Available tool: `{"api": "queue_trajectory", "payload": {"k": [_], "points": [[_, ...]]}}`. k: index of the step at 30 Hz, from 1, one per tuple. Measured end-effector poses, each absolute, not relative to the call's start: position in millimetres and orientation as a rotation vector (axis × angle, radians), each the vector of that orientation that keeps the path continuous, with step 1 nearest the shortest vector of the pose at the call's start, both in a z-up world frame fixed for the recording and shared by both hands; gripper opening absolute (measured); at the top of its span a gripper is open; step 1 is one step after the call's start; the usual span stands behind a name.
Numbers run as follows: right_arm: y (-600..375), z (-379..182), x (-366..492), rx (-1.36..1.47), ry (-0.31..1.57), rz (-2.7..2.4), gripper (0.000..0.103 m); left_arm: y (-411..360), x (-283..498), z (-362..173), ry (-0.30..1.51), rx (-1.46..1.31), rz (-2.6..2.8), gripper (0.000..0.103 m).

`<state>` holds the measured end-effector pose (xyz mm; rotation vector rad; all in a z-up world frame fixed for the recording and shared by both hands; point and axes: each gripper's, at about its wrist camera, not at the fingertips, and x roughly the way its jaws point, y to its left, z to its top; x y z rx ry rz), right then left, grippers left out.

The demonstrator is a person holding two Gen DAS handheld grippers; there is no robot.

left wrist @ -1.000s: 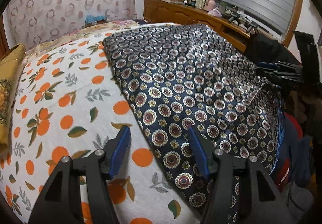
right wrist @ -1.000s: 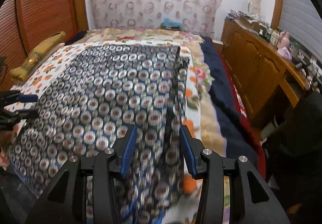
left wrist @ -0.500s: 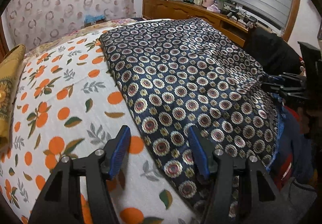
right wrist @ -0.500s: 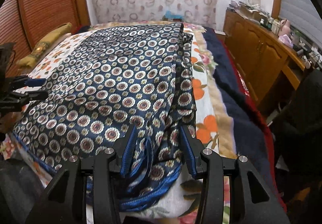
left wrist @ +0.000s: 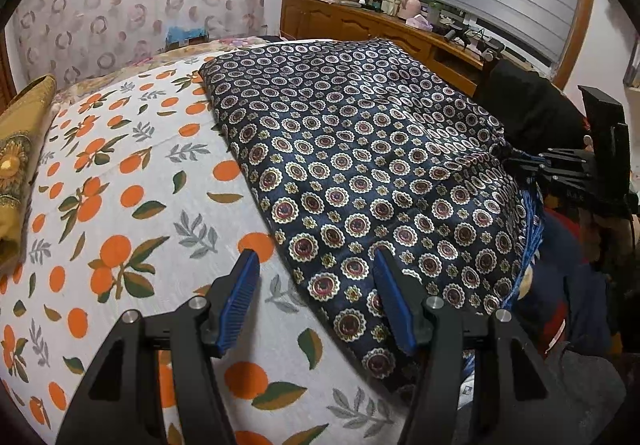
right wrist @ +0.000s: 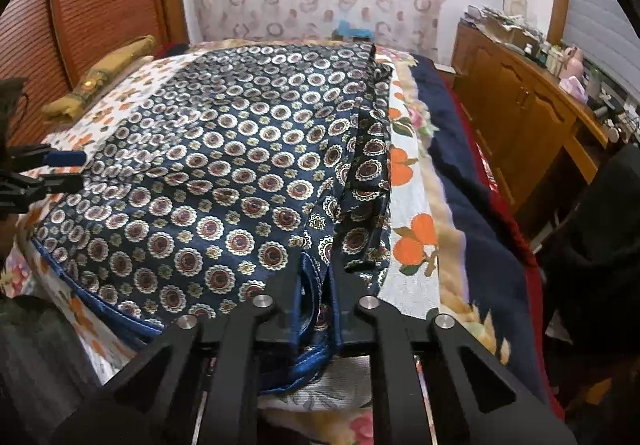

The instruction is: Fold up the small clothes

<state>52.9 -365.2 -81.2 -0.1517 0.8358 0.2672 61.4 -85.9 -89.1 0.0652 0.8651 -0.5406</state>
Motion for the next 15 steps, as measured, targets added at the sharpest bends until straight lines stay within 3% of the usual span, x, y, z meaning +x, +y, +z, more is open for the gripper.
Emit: {"api": "queue_trajectory", "payload": {"k": [9,12,15], "points": [[-379,-71,46,-0.126,0.806,0.198,0.004,-83,52,-91,0.878,0.017,-0.597,0.052],[-381,-73,47,-0.109,0.81,0.18,0.01,-84,50,-91,0.886,0.001,-0.614,0.043],[-382,-75,46,-0.117,0.816,0.158,0.023,-85,47,-94,0.894,-0.006,-0.623,0.037]]}}
